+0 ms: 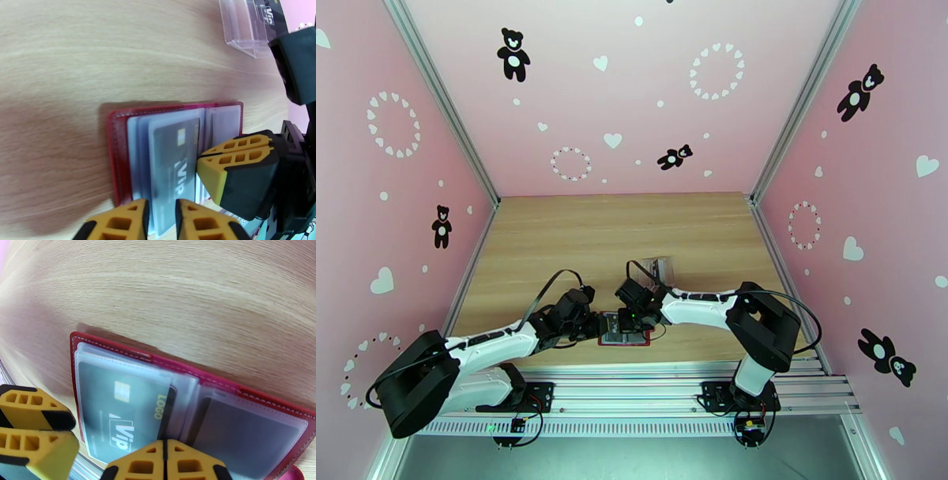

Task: Put the credit cards into the card holder

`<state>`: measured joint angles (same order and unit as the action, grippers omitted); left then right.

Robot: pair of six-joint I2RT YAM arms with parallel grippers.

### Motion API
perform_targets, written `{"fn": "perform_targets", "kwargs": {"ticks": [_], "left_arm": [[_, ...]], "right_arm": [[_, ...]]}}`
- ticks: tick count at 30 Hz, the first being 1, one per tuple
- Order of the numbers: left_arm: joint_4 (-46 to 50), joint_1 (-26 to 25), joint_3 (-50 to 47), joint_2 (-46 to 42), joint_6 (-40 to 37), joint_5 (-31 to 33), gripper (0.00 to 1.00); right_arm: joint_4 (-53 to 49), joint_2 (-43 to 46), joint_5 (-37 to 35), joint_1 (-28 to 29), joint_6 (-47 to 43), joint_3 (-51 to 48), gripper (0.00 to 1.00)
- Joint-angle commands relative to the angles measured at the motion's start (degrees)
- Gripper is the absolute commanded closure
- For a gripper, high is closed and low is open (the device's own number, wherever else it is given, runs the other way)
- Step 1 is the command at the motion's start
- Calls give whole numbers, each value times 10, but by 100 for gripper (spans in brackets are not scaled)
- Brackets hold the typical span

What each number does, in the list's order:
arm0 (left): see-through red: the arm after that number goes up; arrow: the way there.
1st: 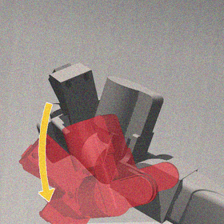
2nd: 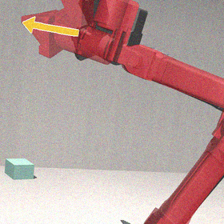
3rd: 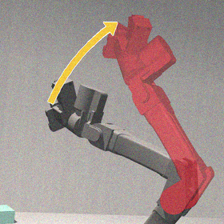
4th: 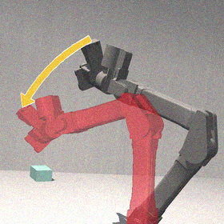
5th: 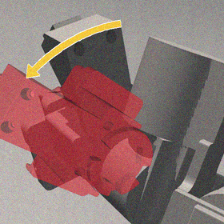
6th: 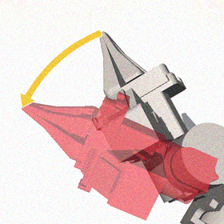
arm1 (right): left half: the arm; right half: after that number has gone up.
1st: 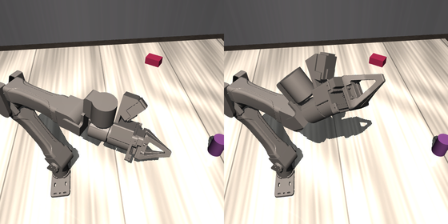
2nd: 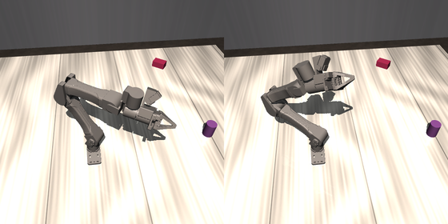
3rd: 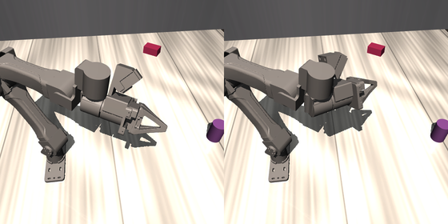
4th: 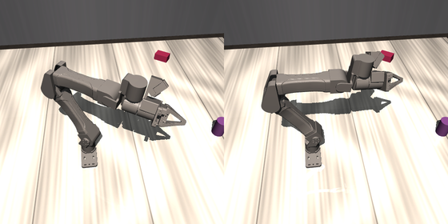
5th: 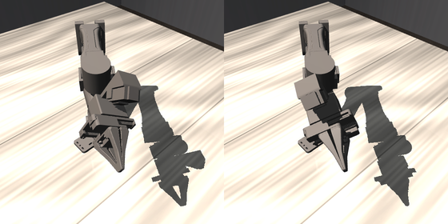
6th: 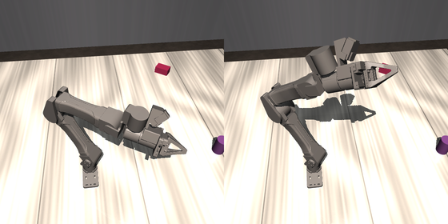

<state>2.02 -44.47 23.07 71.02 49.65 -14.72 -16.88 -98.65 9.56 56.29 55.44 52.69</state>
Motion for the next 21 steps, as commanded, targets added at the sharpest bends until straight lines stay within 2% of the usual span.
{"fn": "perform_targets", "kwargs": {"ticks": [1, 21], "left_arm": [[-15, -5, 2, 11, 2, -14, 75], [-31, -17, 7, 27, 6, -19, 76]], "right_arm": [[-13, -23, -12, 3, -4, -10, 95], [-12, -20, -9, 3, -4, -10, 95]]}}
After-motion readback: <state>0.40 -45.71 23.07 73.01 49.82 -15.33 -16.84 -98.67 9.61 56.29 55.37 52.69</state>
